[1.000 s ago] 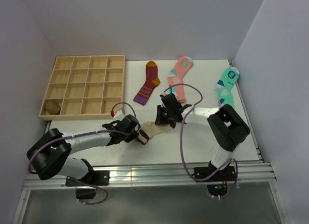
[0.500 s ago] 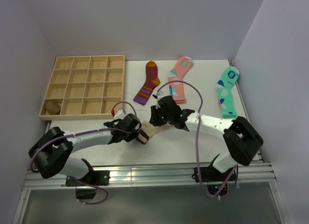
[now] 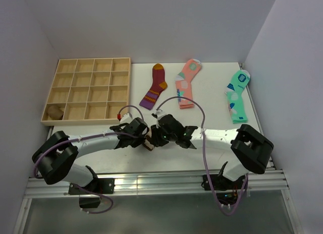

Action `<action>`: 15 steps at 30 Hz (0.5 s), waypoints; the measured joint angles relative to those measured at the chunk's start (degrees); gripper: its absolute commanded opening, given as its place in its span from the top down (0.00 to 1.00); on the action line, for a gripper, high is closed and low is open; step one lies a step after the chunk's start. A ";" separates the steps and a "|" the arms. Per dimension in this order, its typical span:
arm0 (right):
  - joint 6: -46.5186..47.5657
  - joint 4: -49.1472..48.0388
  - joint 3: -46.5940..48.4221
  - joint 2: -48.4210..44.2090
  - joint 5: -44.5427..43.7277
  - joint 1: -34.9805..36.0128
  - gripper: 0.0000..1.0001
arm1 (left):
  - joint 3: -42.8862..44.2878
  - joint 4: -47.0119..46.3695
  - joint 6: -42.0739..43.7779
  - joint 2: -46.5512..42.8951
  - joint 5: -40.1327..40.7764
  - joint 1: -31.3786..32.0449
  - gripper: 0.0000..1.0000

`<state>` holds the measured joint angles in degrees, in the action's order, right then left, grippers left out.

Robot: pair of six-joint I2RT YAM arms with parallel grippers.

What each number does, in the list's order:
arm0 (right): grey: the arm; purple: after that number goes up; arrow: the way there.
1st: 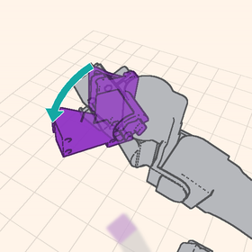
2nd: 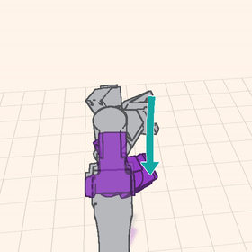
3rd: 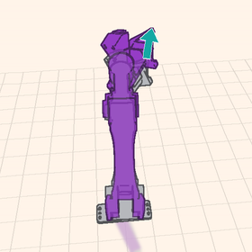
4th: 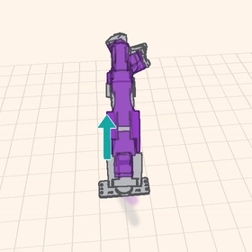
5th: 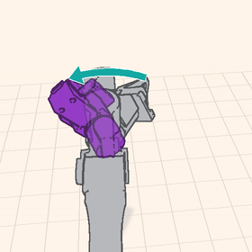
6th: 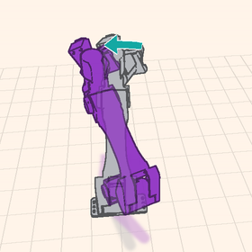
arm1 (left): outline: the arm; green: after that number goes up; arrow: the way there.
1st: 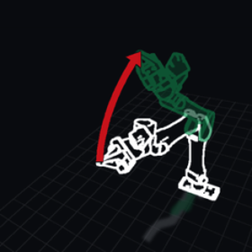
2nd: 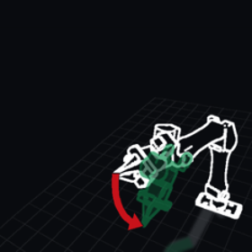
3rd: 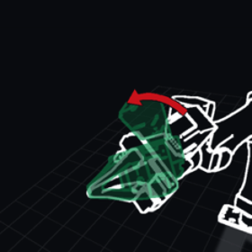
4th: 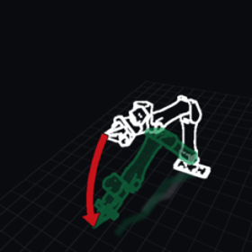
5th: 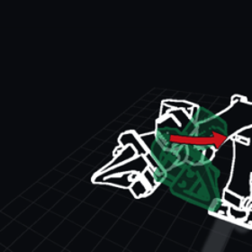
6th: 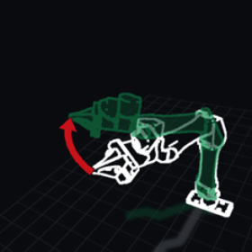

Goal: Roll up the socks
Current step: Roll the sock at the center of the board.

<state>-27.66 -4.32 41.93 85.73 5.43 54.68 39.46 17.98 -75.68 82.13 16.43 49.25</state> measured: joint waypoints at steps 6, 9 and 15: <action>-0.94 -1.68 0.02 2.80 0.22 0.70 0.70 | 0.11 0.04 0.00 0.22 0.00 -0.02 1.00; -1.25 -1.68 0.02 4.20 0.20 0.70 0.75 | 0.11 0.00 0.00 0.24 0.00 -0.02 1.00; -2.45 -2.14 0.07 6.01 0.02 0.70 0.89 | 0.31 0.09 0.02 0.37 -0.02 -0.02 0.90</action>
<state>-30.11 -6.46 42.00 91.74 5.45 55.37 39.77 18.06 -75.66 82.50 16.40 49.23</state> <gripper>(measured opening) 0.137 0.070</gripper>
